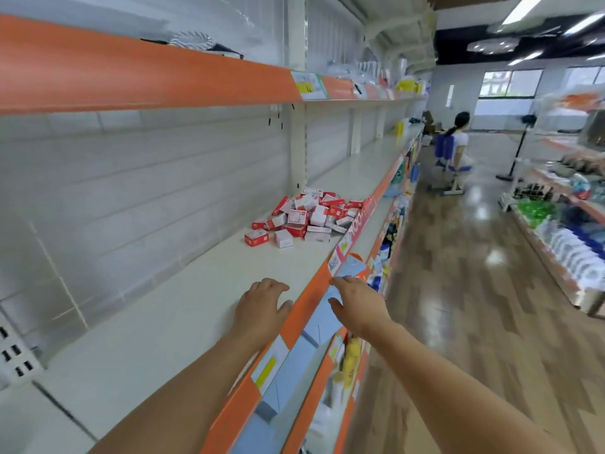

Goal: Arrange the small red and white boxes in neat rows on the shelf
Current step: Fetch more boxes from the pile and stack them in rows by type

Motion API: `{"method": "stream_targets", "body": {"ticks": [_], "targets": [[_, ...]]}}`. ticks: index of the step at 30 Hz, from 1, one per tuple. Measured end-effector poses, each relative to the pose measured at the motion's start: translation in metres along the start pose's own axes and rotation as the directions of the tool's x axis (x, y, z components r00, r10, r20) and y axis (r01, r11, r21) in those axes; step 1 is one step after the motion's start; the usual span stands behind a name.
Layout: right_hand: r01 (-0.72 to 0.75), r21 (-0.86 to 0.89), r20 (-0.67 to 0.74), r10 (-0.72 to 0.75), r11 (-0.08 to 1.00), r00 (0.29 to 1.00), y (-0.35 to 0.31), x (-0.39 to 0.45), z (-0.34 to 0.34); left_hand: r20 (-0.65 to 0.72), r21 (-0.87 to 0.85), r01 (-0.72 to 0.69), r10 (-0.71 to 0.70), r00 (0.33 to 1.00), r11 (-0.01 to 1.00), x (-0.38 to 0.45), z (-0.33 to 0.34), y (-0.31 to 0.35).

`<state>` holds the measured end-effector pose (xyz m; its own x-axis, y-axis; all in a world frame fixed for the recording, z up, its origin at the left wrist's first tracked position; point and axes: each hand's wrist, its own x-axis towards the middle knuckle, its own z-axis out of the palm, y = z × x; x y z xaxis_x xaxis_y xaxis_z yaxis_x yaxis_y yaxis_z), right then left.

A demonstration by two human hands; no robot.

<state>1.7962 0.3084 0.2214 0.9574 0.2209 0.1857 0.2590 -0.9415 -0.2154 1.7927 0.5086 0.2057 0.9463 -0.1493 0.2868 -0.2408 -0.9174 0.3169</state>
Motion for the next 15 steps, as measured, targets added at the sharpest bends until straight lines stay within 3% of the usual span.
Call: {"method": "stream_targets", "body": {"ticks": [6, 15], "targets": [[0.144, 0.046, -0.018, -0.143, 0.988, 0.989, 0.036, 0.099, 0.005, -0.072, 0.034, 0.119, -0.116, 0.991, 0.992, 0.077, 0.027, -0.006], [0.413, 0.029, 0.125, -0.413, 0.910, 0.902, 0.033, 0.209, 0.023, -0.176, 0.135, 0.361, -0.336, 0.925, 0.923, 0.149, 0.044, -0.015]]}}
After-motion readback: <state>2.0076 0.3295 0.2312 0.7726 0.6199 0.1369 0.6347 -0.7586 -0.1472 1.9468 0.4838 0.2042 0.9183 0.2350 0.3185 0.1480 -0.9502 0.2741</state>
